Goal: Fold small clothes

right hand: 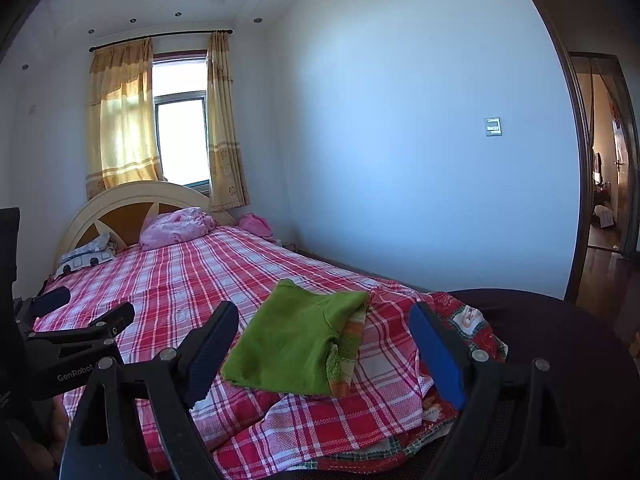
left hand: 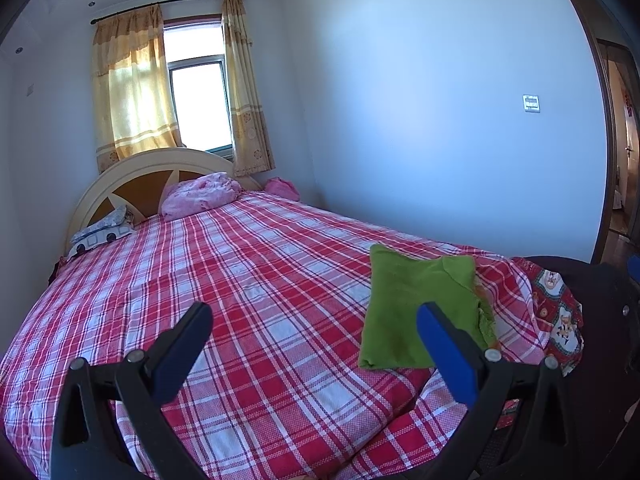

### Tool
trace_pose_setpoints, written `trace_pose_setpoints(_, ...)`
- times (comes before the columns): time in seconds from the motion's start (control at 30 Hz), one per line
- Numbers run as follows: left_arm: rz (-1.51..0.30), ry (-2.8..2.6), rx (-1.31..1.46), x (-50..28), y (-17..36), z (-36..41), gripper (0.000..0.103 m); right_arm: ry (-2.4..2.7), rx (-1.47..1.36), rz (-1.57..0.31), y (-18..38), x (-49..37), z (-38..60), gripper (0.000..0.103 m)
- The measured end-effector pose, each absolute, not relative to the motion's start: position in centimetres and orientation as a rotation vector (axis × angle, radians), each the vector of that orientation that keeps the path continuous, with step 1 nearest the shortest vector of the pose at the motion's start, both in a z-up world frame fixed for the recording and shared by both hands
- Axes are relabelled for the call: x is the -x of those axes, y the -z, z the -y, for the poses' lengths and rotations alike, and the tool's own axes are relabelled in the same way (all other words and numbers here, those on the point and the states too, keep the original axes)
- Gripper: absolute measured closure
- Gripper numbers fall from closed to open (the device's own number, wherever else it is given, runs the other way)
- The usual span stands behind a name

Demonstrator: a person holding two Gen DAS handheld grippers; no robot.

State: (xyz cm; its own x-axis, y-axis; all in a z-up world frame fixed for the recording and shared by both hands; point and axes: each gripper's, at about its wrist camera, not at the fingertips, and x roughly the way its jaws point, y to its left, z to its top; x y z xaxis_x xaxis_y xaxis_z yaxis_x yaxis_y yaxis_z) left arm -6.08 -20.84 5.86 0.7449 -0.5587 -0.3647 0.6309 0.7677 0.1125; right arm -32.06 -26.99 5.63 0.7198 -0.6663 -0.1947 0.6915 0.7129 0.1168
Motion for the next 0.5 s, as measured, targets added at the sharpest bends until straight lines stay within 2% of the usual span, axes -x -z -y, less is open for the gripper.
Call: trace_pose_setpoints(0.5, -0.37, 0.686, -0.189, 5.0, -5.7, 20.5, 0.0, 0.769, -0.176, -0.143, -5.5, 31.9, 26.7, 0.015)
